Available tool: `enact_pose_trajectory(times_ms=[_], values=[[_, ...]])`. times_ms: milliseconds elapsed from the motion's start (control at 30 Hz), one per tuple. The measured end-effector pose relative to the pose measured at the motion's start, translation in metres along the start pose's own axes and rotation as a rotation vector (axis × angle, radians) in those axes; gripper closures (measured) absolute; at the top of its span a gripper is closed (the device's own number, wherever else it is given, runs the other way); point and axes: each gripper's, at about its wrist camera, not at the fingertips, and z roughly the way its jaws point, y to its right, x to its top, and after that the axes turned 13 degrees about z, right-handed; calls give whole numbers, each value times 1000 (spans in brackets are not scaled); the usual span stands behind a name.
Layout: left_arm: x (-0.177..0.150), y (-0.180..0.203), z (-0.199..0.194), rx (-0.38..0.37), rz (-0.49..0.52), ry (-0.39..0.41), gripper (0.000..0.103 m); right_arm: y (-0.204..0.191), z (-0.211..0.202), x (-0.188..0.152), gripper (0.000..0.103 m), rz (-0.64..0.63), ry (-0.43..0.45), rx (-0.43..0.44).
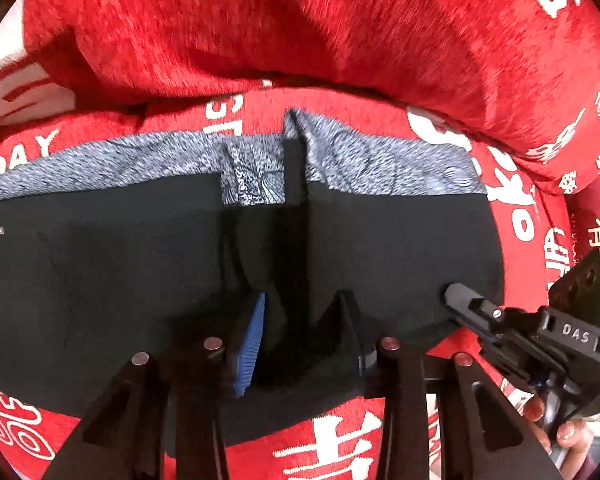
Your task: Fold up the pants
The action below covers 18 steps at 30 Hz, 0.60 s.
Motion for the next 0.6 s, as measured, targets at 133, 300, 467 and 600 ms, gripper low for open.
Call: enact_pose_trajectory(times_ms=[133,300,467,600], values=[[-10,4,-20,42,29,24,64,-19,-16,-16,99,-96,-13,0],[-26,-10,-3,97,-14,-11,64,-8,1,-25,99,-87,-39,-60],[-28,-6,-11,169,13,8,46,-3,17,-20,98,-147,-38,-121],[-24,-9,-36,183,9,36,39,-17,7,-27,90,-213,-131,-153]])
